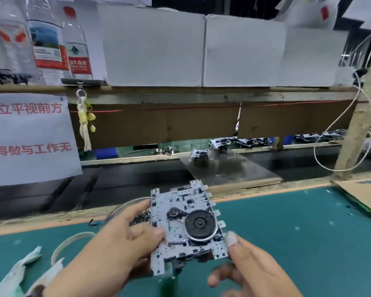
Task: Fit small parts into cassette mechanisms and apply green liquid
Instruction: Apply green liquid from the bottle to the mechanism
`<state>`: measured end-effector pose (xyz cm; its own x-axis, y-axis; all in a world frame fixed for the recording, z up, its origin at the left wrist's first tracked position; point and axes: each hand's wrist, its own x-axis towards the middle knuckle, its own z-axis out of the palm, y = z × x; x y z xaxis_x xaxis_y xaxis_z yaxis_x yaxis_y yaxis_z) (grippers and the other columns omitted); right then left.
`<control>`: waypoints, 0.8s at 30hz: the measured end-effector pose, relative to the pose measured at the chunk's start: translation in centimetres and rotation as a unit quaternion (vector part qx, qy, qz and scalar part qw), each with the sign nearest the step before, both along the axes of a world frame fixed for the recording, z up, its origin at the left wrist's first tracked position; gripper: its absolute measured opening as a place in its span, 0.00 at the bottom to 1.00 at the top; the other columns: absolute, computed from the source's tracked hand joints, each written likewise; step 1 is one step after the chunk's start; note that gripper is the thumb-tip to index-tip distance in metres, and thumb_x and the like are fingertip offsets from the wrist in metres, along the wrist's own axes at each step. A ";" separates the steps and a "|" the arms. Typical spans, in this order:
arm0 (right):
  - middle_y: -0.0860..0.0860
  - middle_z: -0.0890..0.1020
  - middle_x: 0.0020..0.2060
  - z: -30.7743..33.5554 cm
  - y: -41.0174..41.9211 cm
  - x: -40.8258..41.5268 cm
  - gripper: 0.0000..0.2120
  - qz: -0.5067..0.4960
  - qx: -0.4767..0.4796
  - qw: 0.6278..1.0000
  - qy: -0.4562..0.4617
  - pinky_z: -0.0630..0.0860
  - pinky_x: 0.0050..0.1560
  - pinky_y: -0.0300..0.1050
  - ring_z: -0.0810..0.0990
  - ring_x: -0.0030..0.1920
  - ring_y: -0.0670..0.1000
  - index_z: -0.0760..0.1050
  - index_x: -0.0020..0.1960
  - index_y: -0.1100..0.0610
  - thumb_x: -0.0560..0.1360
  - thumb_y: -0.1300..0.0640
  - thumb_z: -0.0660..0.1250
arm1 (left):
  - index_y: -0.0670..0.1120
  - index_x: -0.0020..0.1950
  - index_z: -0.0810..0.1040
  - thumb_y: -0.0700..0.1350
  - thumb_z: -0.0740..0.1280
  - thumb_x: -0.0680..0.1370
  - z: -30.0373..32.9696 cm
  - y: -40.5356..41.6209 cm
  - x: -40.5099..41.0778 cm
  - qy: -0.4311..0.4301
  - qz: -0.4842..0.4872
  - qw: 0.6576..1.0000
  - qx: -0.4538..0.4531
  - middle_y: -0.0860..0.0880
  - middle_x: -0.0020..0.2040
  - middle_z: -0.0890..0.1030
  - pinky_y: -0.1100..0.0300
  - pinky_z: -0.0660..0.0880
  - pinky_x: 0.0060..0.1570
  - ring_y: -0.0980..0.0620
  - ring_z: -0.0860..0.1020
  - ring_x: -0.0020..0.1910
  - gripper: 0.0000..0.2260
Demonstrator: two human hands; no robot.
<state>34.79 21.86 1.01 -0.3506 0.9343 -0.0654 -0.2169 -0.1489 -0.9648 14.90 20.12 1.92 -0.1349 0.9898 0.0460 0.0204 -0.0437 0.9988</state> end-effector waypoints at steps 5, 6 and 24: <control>0.63 0.82 0.32 -0.2 5.8 3.0 0.14 -0.010 -0.009 1.000 0.009 0.73 0.24 0.37 0.78 0.22 0.51 0.84 0.35 0.62 0.68 0.52 0.66 | 0.52 0.64 0.64 0.43 0.65 0.77 -0.5 6.8 3.5 0.049 -0.036 0.997 -0.042 0.55 0.30 0.80 0.74 0.71 0.34 0.63 0.76 0.30 0.18; 0.63 0.83 0.34 -0.7 7.3 3.4 0.14 -0.007 -0.013 1.000 0.005 0.76 0.30 0.40 0.80 0.25 0.51 0.83 0.34 0.62 0.70 0.54 0.66 | 0.50 0.63 0.65 0.40 0.64 0.77 -0.7 8.5 4.1 0.050 -0.051 0.995 -0.062 0.54 0.28 0.80 0.71 0.72 0.29 0.61 0.76 0.27 0.16; 0.55 0.74 0.21 -5.5 30.0 2.1 0.12 -0.059 -0.098 0.989 -0.093 0.68 0.17 0.33 0.70 0.17 0.46 0.73 0.33 0.65 0.75 0.64 0.66 | 0.35 0.70 0.63 0.39 0.63 0.79 -6.6 34.6 4.2 0.161 -0.047 0.969 -0.179 0.37 0.68 0.69 0.68 0.71 0.23 0.59 0.73 0.17 0.22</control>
<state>36.92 51.90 -4.48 -0.2055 0.9309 -0.3019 -0.0652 -0.3208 -0.9449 19.10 54.69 -4.68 -0.0783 0.9575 -0.2776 0.3470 0.2872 0.8928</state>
